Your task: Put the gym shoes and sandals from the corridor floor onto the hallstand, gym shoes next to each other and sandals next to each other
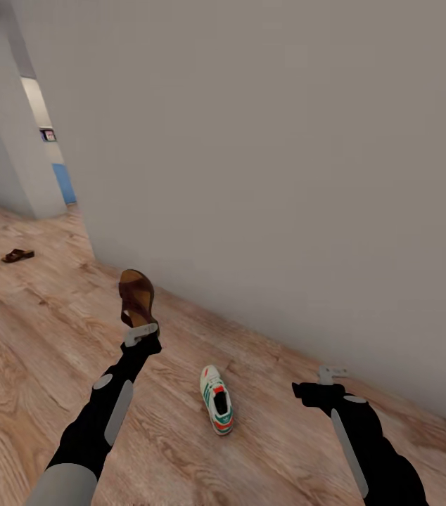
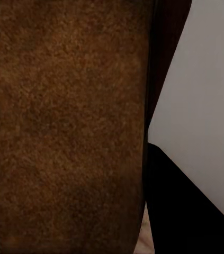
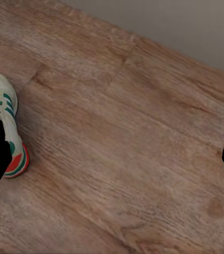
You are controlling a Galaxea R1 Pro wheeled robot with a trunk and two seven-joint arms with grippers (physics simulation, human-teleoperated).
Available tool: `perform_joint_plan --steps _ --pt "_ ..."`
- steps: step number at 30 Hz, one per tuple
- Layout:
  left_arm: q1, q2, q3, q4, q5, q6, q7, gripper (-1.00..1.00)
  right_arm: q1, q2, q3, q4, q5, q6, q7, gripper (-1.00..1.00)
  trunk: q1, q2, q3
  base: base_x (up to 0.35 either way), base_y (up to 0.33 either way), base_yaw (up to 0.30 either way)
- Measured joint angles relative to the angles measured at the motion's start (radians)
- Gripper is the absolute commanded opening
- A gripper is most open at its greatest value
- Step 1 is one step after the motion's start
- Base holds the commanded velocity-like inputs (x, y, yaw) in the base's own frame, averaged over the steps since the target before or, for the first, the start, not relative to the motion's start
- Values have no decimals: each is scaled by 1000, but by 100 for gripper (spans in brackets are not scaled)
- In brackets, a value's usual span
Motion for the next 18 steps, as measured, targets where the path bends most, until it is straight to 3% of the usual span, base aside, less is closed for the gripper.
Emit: perform_joint_plan --steps 5,18 --pt "0 0 0 0 1 1 0 -100 0 0 0 0 0 0 0 100 0 0 -2 0 -162 296" --pt "0 0 0 0 1 0 -1 -100 0 0 -2 0 0 0 -1 100 0 0 -2 0 -8 282"
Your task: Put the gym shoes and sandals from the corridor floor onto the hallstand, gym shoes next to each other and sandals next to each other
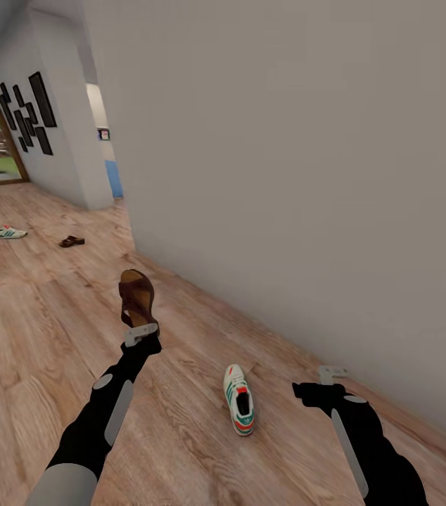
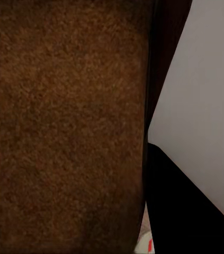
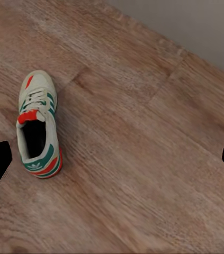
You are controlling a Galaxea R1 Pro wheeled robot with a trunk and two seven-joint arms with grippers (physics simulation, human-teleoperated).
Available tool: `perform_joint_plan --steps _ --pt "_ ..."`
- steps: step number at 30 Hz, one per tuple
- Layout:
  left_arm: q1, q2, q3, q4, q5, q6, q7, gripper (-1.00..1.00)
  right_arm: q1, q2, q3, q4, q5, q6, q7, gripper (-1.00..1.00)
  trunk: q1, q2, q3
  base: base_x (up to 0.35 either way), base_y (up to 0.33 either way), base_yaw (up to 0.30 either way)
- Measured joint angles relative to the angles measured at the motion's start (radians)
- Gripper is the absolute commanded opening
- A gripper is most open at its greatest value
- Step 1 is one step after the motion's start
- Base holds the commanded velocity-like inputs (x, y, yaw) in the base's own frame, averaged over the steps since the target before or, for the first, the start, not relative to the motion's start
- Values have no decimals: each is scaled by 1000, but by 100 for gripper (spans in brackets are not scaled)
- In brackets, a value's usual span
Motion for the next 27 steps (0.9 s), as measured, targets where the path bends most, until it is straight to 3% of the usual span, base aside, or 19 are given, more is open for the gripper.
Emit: perform_joint_plan --steps 23,27 --pt "0 0 -1 0 0 1 1 -100 0 0 0 0 6 0 -2 100 0 0 0 0 -39 12" --pt "0 0 -1 0 0 2 1 -100 0 0 0 0 7 0 -2 100 0 0 -1 0 -159 161"
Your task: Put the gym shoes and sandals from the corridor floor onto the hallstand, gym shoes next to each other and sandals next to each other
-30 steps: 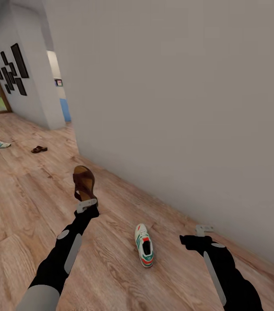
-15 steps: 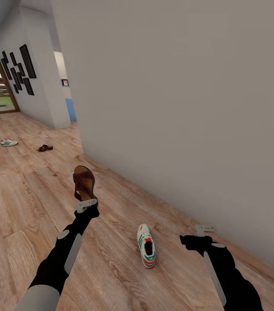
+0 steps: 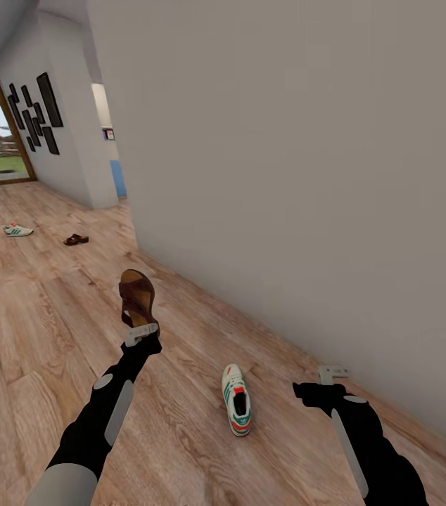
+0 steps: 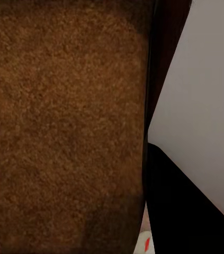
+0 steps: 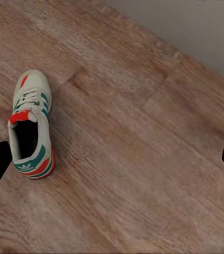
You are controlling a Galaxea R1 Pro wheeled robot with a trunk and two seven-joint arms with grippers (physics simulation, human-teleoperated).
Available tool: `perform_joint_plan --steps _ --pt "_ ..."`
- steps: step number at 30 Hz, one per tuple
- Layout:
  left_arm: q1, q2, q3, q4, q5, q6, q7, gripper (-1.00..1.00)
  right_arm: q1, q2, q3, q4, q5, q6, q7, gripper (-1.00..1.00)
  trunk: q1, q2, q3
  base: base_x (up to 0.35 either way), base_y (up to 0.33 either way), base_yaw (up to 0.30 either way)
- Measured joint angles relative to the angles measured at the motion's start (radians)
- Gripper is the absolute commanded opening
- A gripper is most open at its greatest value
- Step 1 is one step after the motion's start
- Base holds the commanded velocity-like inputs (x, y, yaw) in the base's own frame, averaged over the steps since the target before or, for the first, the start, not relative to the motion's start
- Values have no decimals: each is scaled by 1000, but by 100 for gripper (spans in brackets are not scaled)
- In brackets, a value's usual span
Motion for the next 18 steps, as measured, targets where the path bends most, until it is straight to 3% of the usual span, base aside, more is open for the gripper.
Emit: perform_joint_plan --steps 6,18 --pt "0 0 1 0 0 0 0 -100 0 0 0 0 0 0 0 100 0 0 -4 0 -194 249" --pt "0 0 1 -1 0 1 -1 -100 0 0 0 0 -1 0 0 100 0 0 -12 0 -18 267"
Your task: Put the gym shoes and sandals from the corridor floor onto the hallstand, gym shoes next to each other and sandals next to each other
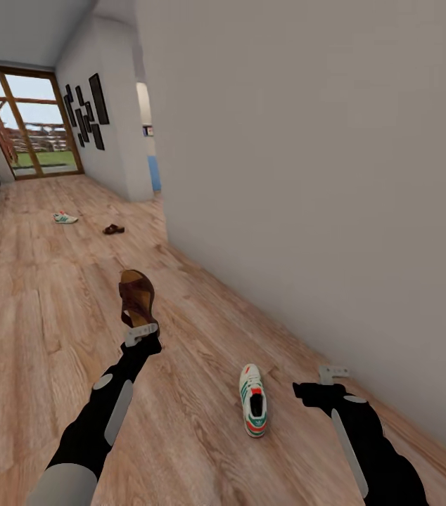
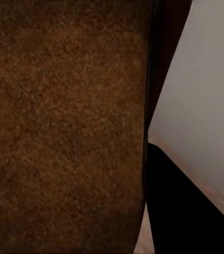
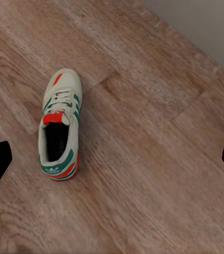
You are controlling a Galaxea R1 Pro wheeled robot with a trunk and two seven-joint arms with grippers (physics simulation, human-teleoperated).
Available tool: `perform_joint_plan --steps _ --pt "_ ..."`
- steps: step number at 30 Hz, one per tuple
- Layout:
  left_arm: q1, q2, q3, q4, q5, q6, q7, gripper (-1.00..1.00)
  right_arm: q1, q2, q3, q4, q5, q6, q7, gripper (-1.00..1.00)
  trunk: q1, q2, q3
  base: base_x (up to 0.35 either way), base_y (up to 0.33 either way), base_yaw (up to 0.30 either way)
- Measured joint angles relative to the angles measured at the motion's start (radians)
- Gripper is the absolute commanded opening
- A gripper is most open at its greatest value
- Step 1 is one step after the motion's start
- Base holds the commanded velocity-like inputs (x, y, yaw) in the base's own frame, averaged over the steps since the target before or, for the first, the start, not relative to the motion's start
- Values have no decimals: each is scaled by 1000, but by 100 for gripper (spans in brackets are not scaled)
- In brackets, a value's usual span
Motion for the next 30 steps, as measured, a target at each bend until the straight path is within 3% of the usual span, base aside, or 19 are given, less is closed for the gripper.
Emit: perform_joint_plan --steps 19,25,28,30 --pt "-2 -3 -9 -10 -8 8 2 -100 0 0 -1 0 -6 -3 3 100 0 0 -3 113 89 37" --pt "-9 -2 -96 -26 -11 99 -2 -100 0 0 -1 5 -6 -13 3 100 0 0 -3 23 16 0" --pt "-11 0 -116 -75 -11 134 -3 -100 0 0 -1 7 -6 -71 3 100 0 0 -3 3 2 0" --pt "-11 1 -122 -102 -11 158 -3 -100 0 0 0 10 -7 -167 3 100 0 0 -3 1 0 0"
